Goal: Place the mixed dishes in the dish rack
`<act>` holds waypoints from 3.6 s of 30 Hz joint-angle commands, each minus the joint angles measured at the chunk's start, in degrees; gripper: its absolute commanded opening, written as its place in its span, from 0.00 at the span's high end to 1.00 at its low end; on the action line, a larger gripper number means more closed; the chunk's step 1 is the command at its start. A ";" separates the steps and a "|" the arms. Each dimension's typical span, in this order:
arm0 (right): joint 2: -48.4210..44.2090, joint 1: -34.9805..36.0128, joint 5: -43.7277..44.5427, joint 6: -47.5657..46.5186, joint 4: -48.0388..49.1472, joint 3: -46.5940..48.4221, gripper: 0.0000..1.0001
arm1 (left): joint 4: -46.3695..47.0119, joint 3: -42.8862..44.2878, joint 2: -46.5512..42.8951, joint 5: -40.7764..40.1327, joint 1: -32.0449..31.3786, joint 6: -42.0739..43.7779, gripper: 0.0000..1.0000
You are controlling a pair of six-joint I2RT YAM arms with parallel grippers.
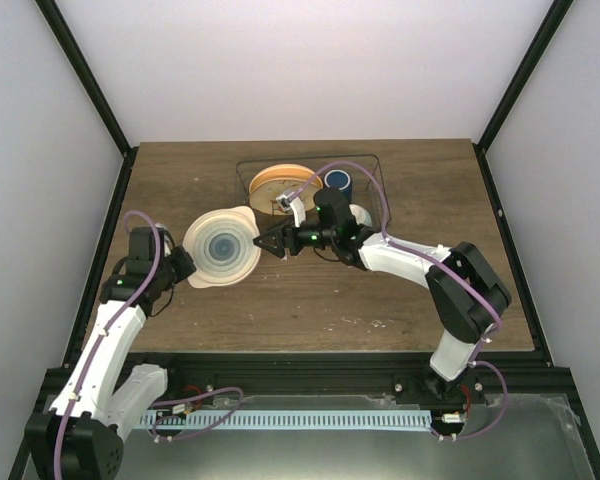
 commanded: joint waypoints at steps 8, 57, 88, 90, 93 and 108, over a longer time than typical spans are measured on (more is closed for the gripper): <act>5.24 0.48 -2.79 3.41 4.53 3.07 0.23 | 5.89 3.14 -4.10 4.27 -0.30 -3.20 1.00; 6.99 2.49 6.06 -5.78 -5.78 10.43 0.89 | 13.57 -7.04 -4.05 -2.09 -4.50 -4.94 0.90; -0.94 2.49 6.65 -25.89 -14.51 11.47 0.99 | 6.71 -0.85 -8.79 -6.03 -4.53 2.91 0.34; -2.74 2.49 7.95 -27.86 -15.96 11.95 0.99 | 6.93 -0.72 -8.82 -6.10 -4.57 2.89 0.33; -6.19 2.49 10.15 -30.84 -16.65 11.68 0.99 | 8.15 -1.81 -9.38 -5.25 -4.57 2.51 0.33; -21.76 2.51 28.99 -50.73 -0.81 -1.76 0.99 | 10.24 -3.82 -8.31 -3.87 -4.56 2.39 0.32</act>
